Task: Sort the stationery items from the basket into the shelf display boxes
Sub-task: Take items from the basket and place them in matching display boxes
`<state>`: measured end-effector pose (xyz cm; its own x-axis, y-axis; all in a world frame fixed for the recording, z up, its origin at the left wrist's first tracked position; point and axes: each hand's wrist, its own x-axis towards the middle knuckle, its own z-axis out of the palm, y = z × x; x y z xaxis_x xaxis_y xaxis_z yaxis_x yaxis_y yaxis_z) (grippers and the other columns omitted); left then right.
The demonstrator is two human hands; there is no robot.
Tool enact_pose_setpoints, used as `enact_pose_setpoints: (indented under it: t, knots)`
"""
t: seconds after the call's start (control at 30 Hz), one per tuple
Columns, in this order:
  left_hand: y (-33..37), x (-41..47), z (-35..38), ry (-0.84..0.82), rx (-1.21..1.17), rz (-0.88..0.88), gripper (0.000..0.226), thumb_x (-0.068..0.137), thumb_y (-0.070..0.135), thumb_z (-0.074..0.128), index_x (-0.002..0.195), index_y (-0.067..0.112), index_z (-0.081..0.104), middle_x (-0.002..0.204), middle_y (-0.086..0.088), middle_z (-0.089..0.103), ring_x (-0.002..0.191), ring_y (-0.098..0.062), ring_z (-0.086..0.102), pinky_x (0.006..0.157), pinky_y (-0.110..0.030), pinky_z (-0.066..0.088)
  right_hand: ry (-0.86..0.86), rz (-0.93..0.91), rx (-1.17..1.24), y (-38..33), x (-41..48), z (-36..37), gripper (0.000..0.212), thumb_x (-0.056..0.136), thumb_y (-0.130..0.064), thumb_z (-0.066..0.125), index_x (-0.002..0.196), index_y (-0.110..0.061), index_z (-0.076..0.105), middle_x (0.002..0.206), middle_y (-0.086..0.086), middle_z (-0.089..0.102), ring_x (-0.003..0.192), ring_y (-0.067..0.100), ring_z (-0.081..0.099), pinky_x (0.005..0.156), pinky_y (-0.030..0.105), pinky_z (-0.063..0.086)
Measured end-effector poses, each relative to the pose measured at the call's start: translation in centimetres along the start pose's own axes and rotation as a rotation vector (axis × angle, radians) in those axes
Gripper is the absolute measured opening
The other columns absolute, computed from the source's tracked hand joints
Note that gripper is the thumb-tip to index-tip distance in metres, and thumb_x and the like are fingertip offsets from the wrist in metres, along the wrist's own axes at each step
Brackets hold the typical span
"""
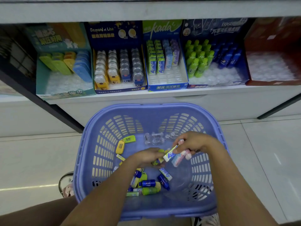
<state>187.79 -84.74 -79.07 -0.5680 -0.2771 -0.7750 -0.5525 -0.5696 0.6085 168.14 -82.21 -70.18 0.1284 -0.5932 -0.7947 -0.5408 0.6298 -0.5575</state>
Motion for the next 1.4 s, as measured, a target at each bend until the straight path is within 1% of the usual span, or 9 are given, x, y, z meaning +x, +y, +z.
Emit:
enact_pose_setpoints:
  t: [0.07, 0.4, 0.6, 0.7, 0.8, 0.97, 1.2, 1.27, 1.4]
  knots:
    - [2.0, -1.8, -0.1, -0.145, -0.163, 0.061, 0.004, 0.088, 0.010, 0.056, 0.093, 0.010, 0.056, 0.094, -0.008, 0.059, 0.084, -0.020, 0.068, 0.086, -0.033, 0.055, -0.065, -0.034, -0.033, -1.3, -2.1, -0.8, 0.017, 0.076, -0.016, 0.078, 0.092, -0.018, 0.073, 0.052, 0.000, 0.051, 0.039, 0.008, 0.037, 0.039, 0.018, 0.032]
    - [8.2, -11.2, 1.6, -0.451, -0.362, 0.292, 0.046, 0.082, 0.003, 0.042, 0.127, 0.007, 0.052, 0.119, -0.019, 0.062, 0.110, -0.039, 0.059, 0.087, -0.049, 0.054, 0.059, -0.365, 0.004, -5.8, -8.6, -1.0, 0.020, 0.071, -0.010, 0.080, 0.079, -0.022, 0.067, 0.059, -0.008, 0.053, 0.045, 0.006, 0.042, 0.040, 0.016, 0.033]
    - [10.4, -13.4, 3.1, -0.175, -0.295, 0.286, 0.022, 0.089, -0.003, 0.056, 0.106, 0.008, 0.064, 0.097, -0.010, 0.071, 0.088, -0.023, 0.070, 0.077, -0.044, 0.059, 0.246, -0.444, 0.055, -6.7, -8.9, -0.5, 0.021, 0.075, -0.008, 0.076, 0.091, -0.017, 0.065, 0.063, -0.004, 0.053, 0.044, 0.004, 0.043, 0.040, 0.018, 0.035]
    - [10.8, -14.3, 3.5, 0.000, -0.351, 0.267, 0.017, 0.086, -0.004, 0.057, 0.095, 0.006, 0.066, 0.080, -0.006, 0.073, 0.073, -0.017, 0.072, 0.059, -0.033, 0.059, 0.460, -0.492, 0.315, -7.7, -8.6, -0.1, 0.023, 0.081, -0.008, 0.071, 0.101, -0.010, 0.059, 0.068, 0.002, 0.060, 0.048, 0.008, 0.049, 0.042, 0.018, 0.038]
    - [11.5, -15.5, 3.7, 0.126, -0.636, 0.307, 0.010, 0.084, -0.005, 0.060, 0.091, 0.001, 0.064, 0.071, -0.011, 0.071, 0.064, -0.021, 0.071, 0.057, -0.039, 0.060, 0.546, -0.650, 0.583, -8.8, -8.9, 0.2, 0.009, 0.087, -0.012, 0.065, 0.093, -0.007, 0.061, 0.085, 0.014, 0.069, 0.051, 0.009, 0.052, 0.046, 0.017, 0.040]
    - [12.5, -18.0, 4.0, 0.010, -0.973, 0.435, 0.010, 0.073, 0.008, 0.067, 0.083, 0.006, 0.068, 0.072, -0.010, 0.068, 0.062, -0.025, 0.067, 0.071, -0.059, 0.051, 0.583, -0.847, 0.770, -11.3, -9.5, 2.1, 0.015, 0.092, -0.024, 0.058, 0.082, -0.016, 0.066, 0.081, 0.003, 0.073, 0.069, 0.015, 0.061, 0.061, 0.023, 0.048]
    - [12.1, -18.4, 5.3, -0.053, -1.134, 0.593, 0.034, 0.077, 0.015, 0.061, 0.109, 0.005, 0.062, 0.110, -0.014, 0.066, 0.098, -0.027, 0.061, 0.104, -0.042, 0.037, 0.771, -0.920, 0.843, -13.5, -9.2, 6.1, 0.030, 0.098, -0.036, 0.044, 0.088, -0.012, 0.058, 0.085, -0.006, 0.074, 0.071, 0.010, 0.066, 0.066, 0.029, 0.055]
    - [11.5, -18.7, 5.3, -0.078, -1.159, 0.617, 0.035, 0.077, 0.015, 0.063, 0.110, 0.004, 0.063, 0.115, -0.016, 0.065, 0.101, -0.029, 0.064, 0.098, -0.043, 0.047, 0.763, -0.872, 0.835, -13.5, -9.1, 6.3, 0.030, 0.099, -0.036, 0.043, 0.094, -0.015, 0.064, 0.095, -0.009, 0.073, 0.078, 0.012, 0.067, 0.070, 0.033, 0.055]
    - [10.8, -19.3, 5.0, -0.041, -1.292, 0.577, 0.020, 0.069, 0.009, 0.070, 0.086, -0.001, 0.072, 0.104, -0.020, 0.069, 0.094, -0.035, 0.067, 0.072, -0.047, 0.057, 0.722, -0.956, 0.883, -13.6, -9.6, 5.4, 0.027, 0.099, -0.032, 0.044, 0.099, -0.021, 0.068, 0.101, -0.009, 0.071, 0.092, 0.002, 0.064, 0.079, 0.018, 0.049]
